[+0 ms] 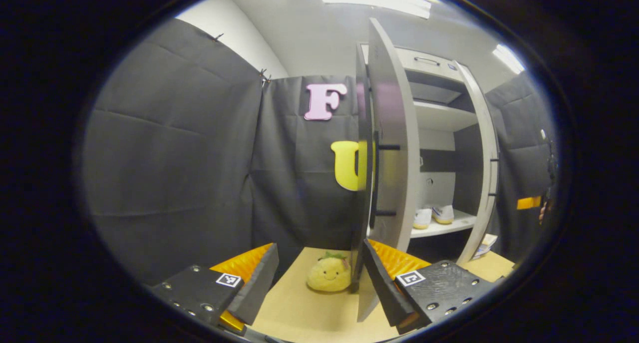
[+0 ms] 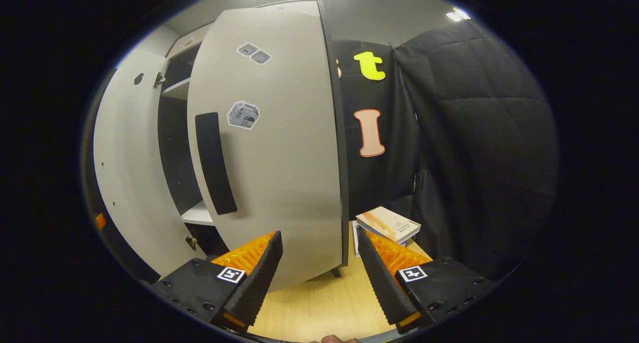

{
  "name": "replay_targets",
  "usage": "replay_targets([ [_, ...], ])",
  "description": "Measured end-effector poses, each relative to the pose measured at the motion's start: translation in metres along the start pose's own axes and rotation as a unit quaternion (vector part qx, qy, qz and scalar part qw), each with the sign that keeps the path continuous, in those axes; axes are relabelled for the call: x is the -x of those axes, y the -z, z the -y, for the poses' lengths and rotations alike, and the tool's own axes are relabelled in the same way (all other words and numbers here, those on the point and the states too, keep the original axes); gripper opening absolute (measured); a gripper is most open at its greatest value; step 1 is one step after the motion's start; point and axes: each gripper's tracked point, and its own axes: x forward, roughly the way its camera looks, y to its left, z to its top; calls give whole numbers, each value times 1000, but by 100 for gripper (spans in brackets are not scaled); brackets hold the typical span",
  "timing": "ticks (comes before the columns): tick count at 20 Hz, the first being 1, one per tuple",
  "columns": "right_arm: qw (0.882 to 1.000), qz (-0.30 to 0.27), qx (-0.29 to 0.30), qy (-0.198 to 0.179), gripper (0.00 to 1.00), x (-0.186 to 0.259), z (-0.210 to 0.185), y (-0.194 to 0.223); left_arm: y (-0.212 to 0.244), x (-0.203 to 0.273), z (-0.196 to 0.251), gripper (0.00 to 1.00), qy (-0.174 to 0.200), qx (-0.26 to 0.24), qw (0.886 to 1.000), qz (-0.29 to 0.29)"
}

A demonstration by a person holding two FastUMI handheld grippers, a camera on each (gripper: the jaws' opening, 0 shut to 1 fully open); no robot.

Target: Grab one shoe with the right hand and put it into the shoe cabinet, grab the other shoe with the left hand and put it into the shoe cabinet; then close the right door with the right hand and the left door with the left hand.

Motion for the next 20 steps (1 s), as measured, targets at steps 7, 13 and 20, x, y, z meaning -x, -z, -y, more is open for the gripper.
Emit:
replay_targets([
  [7,1000,16,24,2,96,24,-3,11,-45,-54,-25,96,42,55,998,-3],
  [13,999,24,43,11,96,36,4,16,-68,-94,-20,96,67,59,996,-1],
  [20,998,30,44,16,92,40,11,16,-68,-109,15,95,94,41,995,-2],
])
